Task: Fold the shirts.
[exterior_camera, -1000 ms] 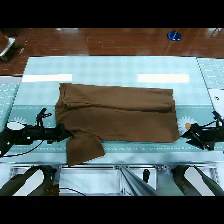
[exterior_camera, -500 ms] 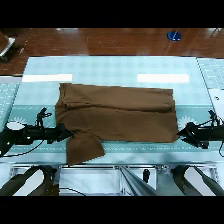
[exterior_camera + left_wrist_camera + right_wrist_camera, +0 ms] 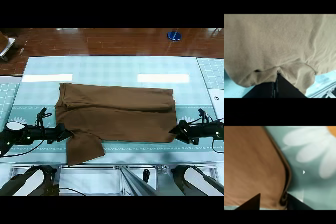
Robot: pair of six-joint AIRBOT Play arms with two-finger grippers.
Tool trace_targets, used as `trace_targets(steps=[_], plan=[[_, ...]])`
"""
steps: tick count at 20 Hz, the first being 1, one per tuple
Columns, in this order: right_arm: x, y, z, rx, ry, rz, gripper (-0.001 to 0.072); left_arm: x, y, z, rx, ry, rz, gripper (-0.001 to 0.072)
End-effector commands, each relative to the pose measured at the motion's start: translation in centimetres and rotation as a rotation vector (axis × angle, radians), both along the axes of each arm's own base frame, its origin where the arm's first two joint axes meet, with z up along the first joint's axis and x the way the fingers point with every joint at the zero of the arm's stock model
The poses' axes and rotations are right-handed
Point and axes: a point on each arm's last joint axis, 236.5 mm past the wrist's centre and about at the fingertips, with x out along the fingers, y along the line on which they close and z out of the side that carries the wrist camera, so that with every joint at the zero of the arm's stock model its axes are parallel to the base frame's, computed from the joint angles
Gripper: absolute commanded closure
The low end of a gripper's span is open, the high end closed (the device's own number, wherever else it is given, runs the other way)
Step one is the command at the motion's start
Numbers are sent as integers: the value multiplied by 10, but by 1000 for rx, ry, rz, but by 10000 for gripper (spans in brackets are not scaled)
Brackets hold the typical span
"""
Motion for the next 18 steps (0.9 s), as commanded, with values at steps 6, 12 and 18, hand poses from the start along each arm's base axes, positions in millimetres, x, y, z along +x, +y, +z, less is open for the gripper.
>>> trace_targets(steps=[6,12,18], plan=[[43,25,27,64,-187,97,691,53,6,52,-14,-148,-27,683],[109,5,75,32,-356,47,691,154,21,121,-4,-365,14,683],[180,-12,97,67,-460,-20,691,241,22,106,-48,-288,41,683]])
